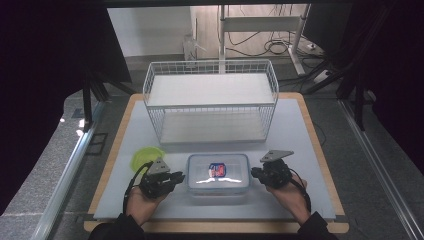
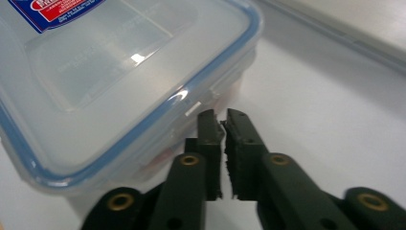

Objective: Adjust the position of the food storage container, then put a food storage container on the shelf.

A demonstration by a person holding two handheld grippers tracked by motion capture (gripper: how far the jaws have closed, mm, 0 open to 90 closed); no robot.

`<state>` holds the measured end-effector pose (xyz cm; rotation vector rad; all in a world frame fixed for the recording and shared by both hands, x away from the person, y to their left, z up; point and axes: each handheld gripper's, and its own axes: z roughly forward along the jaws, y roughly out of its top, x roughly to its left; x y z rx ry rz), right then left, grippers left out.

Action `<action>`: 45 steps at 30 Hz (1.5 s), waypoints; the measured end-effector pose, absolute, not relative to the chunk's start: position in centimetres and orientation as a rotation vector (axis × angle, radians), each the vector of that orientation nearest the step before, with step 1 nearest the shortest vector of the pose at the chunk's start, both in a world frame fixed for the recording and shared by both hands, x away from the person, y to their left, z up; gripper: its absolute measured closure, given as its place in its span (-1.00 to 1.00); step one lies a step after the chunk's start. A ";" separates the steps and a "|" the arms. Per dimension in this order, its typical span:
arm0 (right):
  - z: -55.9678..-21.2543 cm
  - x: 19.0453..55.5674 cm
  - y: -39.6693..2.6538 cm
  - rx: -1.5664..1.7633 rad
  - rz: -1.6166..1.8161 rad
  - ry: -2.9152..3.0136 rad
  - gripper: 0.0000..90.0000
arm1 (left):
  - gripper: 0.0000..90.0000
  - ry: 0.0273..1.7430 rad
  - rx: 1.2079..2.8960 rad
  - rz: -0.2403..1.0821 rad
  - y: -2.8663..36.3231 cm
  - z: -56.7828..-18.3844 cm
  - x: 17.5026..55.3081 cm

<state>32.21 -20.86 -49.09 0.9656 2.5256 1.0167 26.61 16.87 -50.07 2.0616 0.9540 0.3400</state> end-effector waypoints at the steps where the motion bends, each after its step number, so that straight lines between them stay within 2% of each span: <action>1: -48.9 32.1 -21.1 0.962 1.030 2.512 0.70 | 0.66 0.954 2.062 0.340 16.9 -50.1 26.6; 2: -48.9 32.1 -21.1 0.962 1.030 2.512 0.70 | 0.66 0.953 2.057 0.362 17.0 -49.9 26.5; 3: -48.7 31.9 -21.4 0.965 1.049 2.502 0.61 | 0.58 0.951 2.049 0.385 17.2 -49.8 26.5; 4: -48.5 31.7 -21.9 0.966 1.053 2.484 0.43 | 0.44 0.947 2.033 0.415 17.6 -49.6 26.3; 6: -48.5 31.6 -22.2 0.963 1.052 2.477 0.35 | 0.38 0.943 2.026 0.427 17.7 -49.5 26.1; 9: -48.5 31.4 -22.8 0.976 1.070 2.464 0.02 | 0.03 0.923 2.019 0.457 18.1 -49.5 25.7; 10: -48.5 31.4 -23.1 0.971 1.090 2.453 -0.20 | -0.16 0.909 2.026 0.464 18.3 -49.6 25.4; 11: -48.5 31.4 -23.1 0.971 1.090 2.453 -0.20 | -0.23 0.909 2.026 0.464 18.3 -49.6 25.4; 12: -48.5 31.3 -23.2 0.968 1.096 2.457 -0.33 | -0.30 0.905 2.035 0.466 18.4 -49.8 25.3; 18: -48.7 31.5 -23.1 0.970 1.112 2.429 -0.69 | -0.63 0.884 2.038 0.425 18.4 -49.9 25.5; 22: -48.8 31.6 -23.2 0.986 1.120 2.399 -0.81 | -0.72 0.878 2.042 0.404 18.3 -50.0 25.6; 29: -48.4 31.6 -23.2 0.978 1.151 2.393 -0.91 | -0.87 0.844 1.990 0.362 18.6 -49.8 25.9; 33: -48.2 31.5 -23.2 0.979 1.174 2.391 -0.91 | -0.90 0.816 2.007 0.373 18.2 -49.7 26.1; 41: -47.6 31.4 -22.4 0.980 1.229 2.425 -0.90 | -0.93 0.851 2.037 0.251 17.0 -49.1 27.3; 45: -47.8 31.6 -21.5 1.011 1.216 2.480 -0.97 | -0.93 0.857 2.076 0.218 15.9 -49.4 28.3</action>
